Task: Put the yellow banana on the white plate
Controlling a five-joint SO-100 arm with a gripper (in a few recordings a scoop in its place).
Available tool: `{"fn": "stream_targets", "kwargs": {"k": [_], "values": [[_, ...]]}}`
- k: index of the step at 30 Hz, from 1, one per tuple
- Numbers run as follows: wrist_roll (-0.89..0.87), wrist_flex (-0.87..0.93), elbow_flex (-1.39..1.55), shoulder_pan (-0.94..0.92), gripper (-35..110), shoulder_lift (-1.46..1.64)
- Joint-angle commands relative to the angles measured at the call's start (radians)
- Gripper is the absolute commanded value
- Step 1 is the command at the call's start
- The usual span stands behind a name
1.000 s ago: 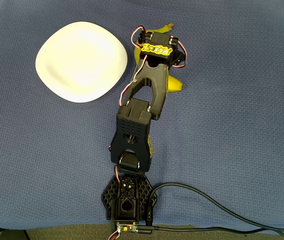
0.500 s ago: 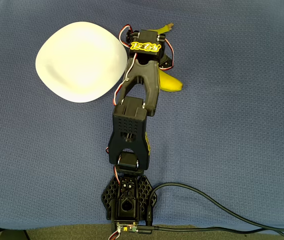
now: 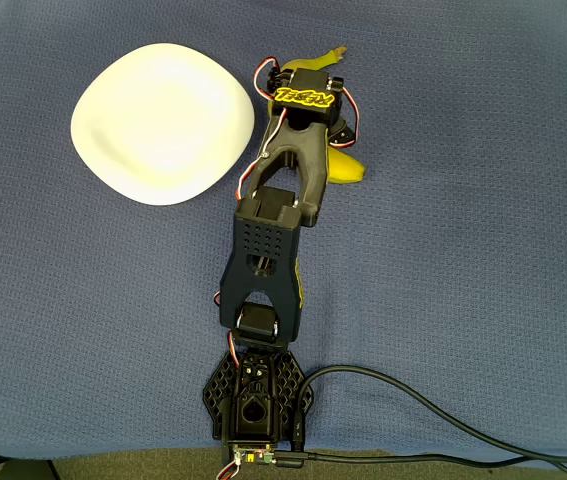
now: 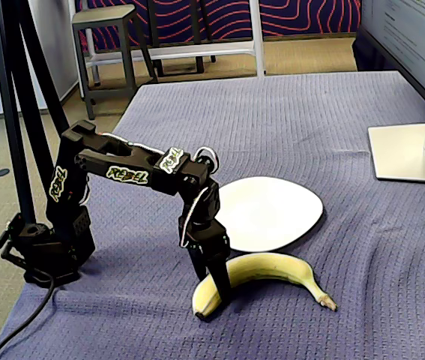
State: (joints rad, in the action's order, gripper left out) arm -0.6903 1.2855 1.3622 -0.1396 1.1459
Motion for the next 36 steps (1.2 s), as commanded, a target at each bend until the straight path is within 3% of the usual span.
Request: {"fn": "stream_targets", "kwargs": {"k": [1,9,13,22,36], "values": [[0.017,-0.028,-0.043,-0.009,28,0.021],[0.071,-0.084,0.002,-0.002,11,0.028],[0.14,-0.086,0.028,0.006,14,0.028],[0.238,-0.091,0.041,-0.006,4,0.026],[0.175,-0.107,0.002,-0.034,0,0.103]]}}
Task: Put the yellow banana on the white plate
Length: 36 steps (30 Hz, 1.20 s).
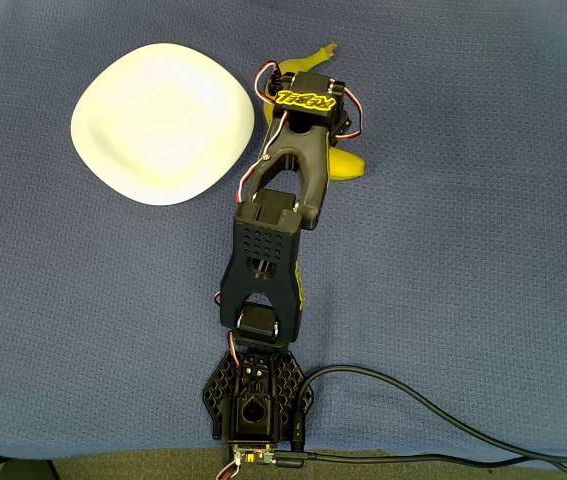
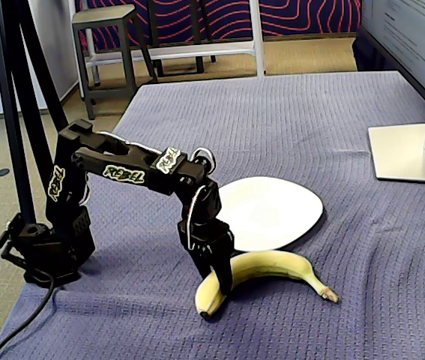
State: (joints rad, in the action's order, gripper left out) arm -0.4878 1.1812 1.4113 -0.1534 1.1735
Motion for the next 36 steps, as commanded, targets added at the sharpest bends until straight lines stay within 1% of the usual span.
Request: {"fn": "stream_targets", "kwargs": {"k": [1,19,29,36], "values": [[-0.034,-0.002,-0.055,-0.021,0,0.084],[-0.051,0.13,-0.12,-0.012,0,0.225],[0.008,0.161,-0.178,-0.017,0,0.295],[0.074,0.178,-0.173,0.044,0,0.365]]}}
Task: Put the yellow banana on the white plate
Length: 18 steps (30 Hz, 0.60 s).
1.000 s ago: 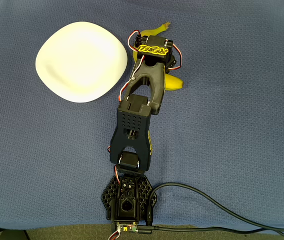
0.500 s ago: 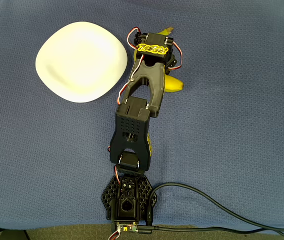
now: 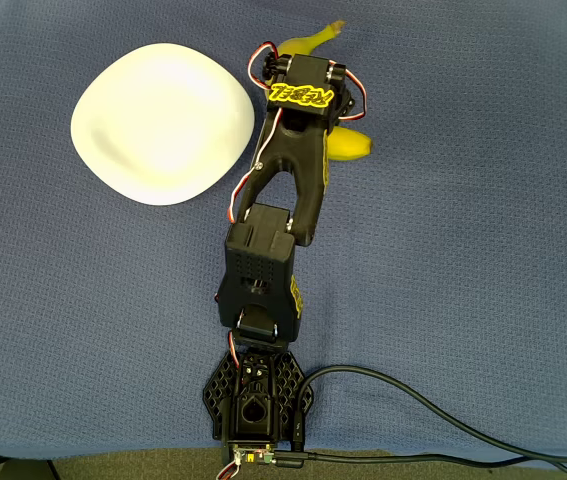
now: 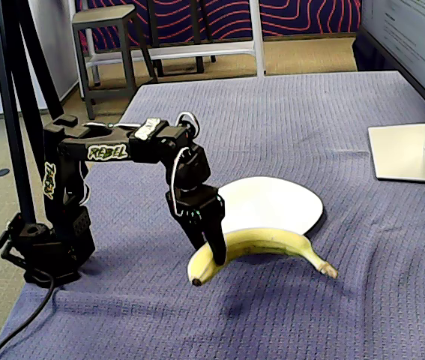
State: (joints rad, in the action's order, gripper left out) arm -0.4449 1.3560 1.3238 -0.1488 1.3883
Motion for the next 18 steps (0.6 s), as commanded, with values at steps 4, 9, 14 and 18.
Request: {"fn": "stream_targets", "kwargs": {"k": [4,9,14,18], "values": [[0.061,-0.015,-0.061,0.107,0,0.186],[0.055,-0.014,-0.049,0.199,0,0.23],[0.021,-0.032,0.026,0.282,0,0.273],[-0.012,-0.061,0.075,0.344,0,0.265]]}}
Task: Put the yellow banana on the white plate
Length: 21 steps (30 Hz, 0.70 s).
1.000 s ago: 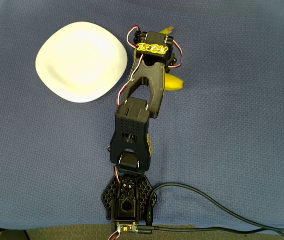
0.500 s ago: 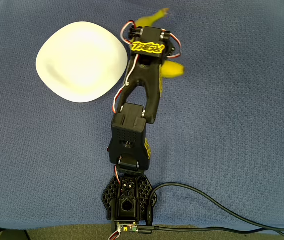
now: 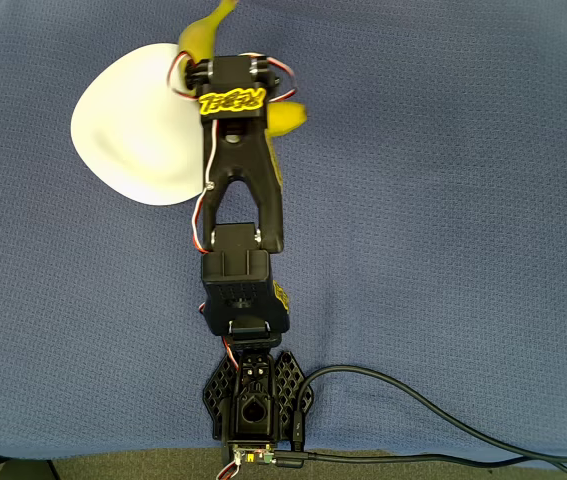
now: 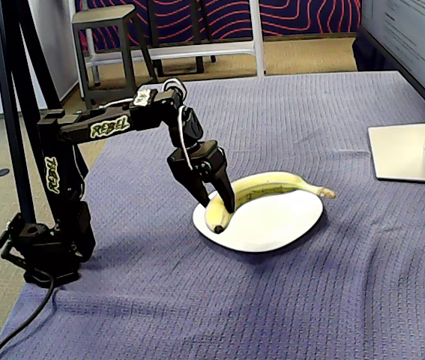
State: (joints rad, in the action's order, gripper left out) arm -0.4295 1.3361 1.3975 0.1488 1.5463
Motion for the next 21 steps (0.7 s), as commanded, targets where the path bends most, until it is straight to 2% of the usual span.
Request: {"fn": "stream_targets", "kwargs": {"k": [1,12,21], "values": [[-0.041,-0.046,0.008,0.061,0,0.098],[-0.169,-0.063,0.002,0.178,0,-0.037],[-0.206,-0.091,-0.021,0.236,0,-0.141]]}}
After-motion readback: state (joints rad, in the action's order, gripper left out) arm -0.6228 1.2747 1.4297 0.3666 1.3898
